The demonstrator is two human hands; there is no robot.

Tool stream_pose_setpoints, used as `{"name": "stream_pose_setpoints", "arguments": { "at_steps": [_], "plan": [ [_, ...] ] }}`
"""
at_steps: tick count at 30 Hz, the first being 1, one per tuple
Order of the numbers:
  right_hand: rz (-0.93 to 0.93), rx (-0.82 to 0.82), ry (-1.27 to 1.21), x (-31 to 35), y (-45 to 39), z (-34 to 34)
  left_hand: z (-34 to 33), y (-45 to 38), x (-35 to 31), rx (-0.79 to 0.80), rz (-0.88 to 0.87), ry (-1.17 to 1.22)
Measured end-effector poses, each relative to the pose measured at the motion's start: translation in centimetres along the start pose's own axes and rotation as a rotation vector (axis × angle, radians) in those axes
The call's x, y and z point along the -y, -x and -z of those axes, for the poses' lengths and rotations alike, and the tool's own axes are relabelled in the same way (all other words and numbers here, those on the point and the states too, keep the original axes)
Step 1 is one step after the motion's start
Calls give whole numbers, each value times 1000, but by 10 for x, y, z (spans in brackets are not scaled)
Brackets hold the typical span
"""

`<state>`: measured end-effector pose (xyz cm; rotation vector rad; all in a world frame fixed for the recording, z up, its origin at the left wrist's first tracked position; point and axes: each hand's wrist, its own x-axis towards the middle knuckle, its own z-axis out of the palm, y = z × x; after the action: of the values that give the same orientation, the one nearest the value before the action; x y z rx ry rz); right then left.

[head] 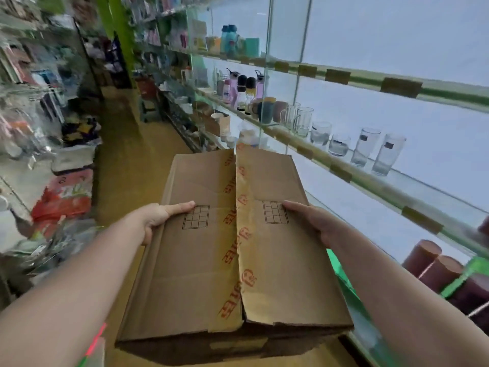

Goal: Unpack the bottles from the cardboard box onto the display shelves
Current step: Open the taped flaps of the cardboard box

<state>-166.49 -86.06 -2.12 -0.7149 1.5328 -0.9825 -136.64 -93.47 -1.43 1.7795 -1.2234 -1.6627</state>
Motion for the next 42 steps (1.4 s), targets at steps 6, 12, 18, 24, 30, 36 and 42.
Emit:
{"name": "stream_pose_setpoints", "arguments": {
  "at_steps": [6, 12, 18, 24, 30, 36, 42],
  "plan": [
    [-63, 102, 87, 30, -108, 13, -11, -74, -20, -98, 45, 109],
    [-96, 114, 115, 22, -234, 1, -10, -176, -25, -178, 62, 142],
    [-108, 189, 89, 3, -345, -9, -18, -269, -15, -214, 123, 212],
    [-128, 249, 148, -33, -450, -14, -37, -358, 23, -288, 149, 301],
    [-151, 307, 196, -99, -551, -18, -61, -455, 88, -336, 162, 381],
    [-162, 315, 255, -195, -644, -22, -92, -555, 174, -316, 174, 395],
    [-155, 349, 267, -291, -725, -25, -118, -645, 261, -336, 170, 405]
  ]
}}
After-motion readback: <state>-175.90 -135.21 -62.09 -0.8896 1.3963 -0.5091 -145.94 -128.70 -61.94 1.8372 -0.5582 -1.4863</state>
